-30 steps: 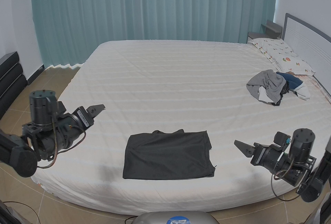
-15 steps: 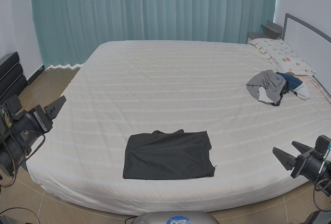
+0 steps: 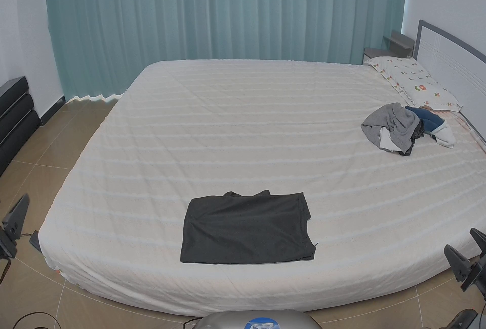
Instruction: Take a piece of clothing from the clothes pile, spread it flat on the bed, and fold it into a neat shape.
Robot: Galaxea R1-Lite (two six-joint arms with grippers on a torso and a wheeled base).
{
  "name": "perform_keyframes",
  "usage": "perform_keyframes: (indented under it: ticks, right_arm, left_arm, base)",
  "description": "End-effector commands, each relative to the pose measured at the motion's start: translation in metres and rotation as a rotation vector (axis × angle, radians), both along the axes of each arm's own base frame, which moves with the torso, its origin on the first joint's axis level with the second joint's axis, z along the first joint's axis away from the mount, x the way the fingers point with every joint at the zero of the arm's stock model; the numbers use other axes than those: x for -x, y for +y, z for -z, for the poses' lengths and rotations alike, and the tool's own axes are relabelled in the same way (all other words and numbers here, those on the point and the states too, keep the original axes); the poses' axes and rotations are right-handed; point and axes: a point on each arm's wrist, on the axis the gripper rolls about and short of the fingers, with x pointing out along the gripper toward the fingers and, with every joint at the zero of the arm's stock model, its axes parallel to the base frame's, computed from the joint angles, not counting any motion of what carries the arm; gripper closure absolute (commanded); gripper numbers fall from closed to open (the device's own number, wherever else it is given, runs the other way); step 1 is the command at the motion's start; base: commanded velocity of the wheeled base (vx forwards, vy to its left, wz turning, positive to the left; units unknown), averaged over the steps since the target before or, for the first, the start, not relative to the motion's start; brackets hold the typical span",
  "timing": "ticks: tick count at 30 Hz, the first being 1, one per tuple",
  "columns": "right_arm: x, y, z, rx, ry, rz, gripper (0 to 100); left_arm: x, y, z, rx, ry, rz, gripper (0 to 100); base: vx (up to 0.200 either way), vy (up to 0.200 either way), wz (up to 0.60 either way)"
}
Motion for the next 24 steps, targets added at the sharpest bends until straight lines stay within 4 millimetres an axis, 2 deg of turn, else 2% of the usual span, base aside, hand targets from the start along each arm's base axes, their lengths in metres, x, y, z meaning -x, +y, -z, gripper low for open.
perform_keyframes:
  ticks: [1, 5, 9, 14, 16, 18, 20, 24]
  right_arm:
    - [0.026, -0.007, 0.003, 0.028, -0.123, 0.014, 0]
    - [0.038, -0.01, 0.01, 0.072, -0.127, 0.011, 0]
    - [0.046, -0.01, 0.016, 0.089, -0.084, 0.079, 0]
    - [0.046, -0.01, 0.013, 0.081, -0.097, 0.099, 0]
    - [0.048, -0.01, 0.007, 0.086, -0.119, 0.122, 0]
    - [0.054, -0.011, -0.007, 0.099, -0.133, 0.216, 0]
    - [0.059, -0.01, -0.011, 0.104, -0.122, 0.244, 0]
    - [0.061, -0.008, -0.005, 0.097, -0.088, 0.242, 0]
  left_arm:
    - [0.037, 0.007, 0.003, -0.049, -0.134, -0.102, 0]
    - [0.047, 0.008, 0.007, -0.085, -0.164, -0.131, 0]
    - [0.056, 0.007, 0.015, -0.103, -0.177, -0.18, 0]
    - [0.062, 0.006, 0.024, -0.111, -0.178, -0.195, 0]
    - [0.069, 0.006, 0.031, -0.116, -0.192, -0.219, 0]
    - [0.078, 0.004, 0.036, -0.148, -0.21, -0.254, 0]
    - [0.078, 0.004, 0.036, -0.147, -0.217, -0.258, 0]
    - [0.076, 0.004, 0.039, -0.139, -0.205, -0.259, 0]
  base:
    - [0.0, 0.0, 0.0]
    - [0.0, 0.0, 0.0]
    - [0.0, 0.0, 0.0]
    - [0.0, 0.0, 0.0]
    - [0.0, 0.0, 0.0]
    - [0.0, 0.0, 0.0]
    - [0.0, 0.0, 0.0]
    - [0.0, 0.0, 0.0]
